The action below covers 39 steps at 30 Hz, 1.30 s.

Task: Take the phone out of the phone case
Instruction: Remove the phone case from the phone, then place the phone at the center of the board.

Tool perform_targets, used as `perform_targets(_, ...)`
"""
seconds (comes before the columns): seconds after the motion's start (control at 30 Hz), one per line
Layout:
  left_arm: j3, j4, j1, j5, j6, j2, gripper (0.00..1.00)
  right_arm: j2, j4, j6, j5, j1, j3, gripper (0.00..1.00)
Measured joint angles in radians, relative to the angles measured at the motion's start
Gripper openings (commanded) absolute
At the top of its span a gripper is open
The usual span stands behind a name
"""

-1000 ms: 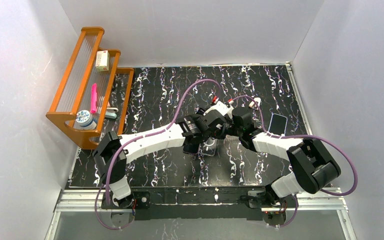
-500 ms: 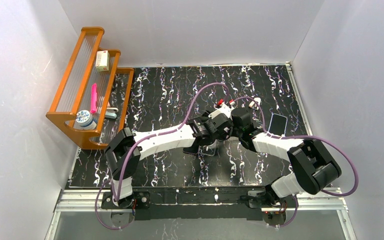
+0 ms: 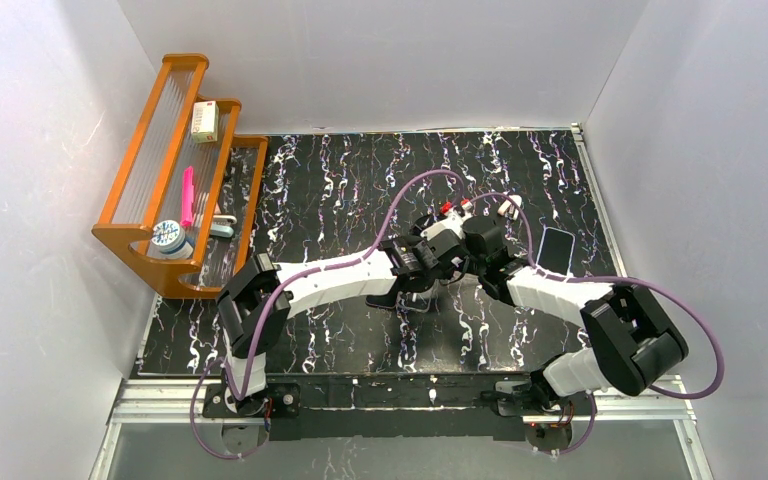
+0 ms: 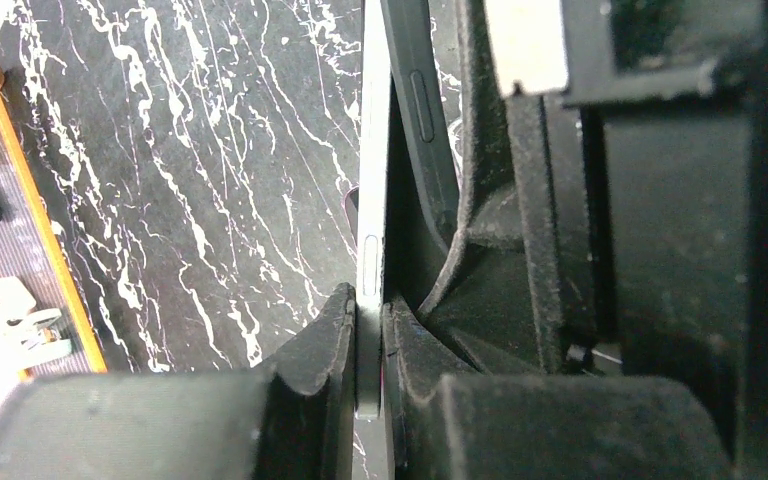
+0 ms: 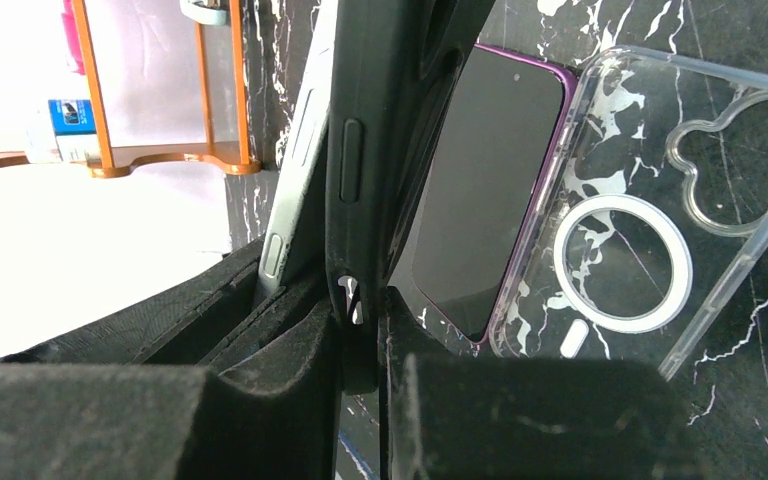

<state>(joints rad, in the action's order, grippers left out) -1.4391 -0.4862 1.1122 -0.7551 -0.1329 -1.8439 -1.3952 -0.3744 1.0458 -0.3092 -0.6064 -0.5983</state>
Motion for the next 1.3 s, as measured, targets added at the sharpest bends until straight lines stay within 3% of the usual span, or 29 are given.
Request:
perform_targets(0.43,0.112,0.020,0.021,0.034,-0.047,0.119,0.00,0.015,0.051,0.024,0.062,-0.034,-0.021,0.01)
perform_targets(0.8,0.203,-0.069,0.039,0.059,-0.105,0.289,0.00,0.024,0.090,-0.021,0.157,0.098,-0.075,0.01)
perform_targets(1.3,0.281,-0.195,-0.108,0.023,-0.075,0.248,0.00,0.257,0.245,-0.173,0.100,0.174,0.041,0.01)
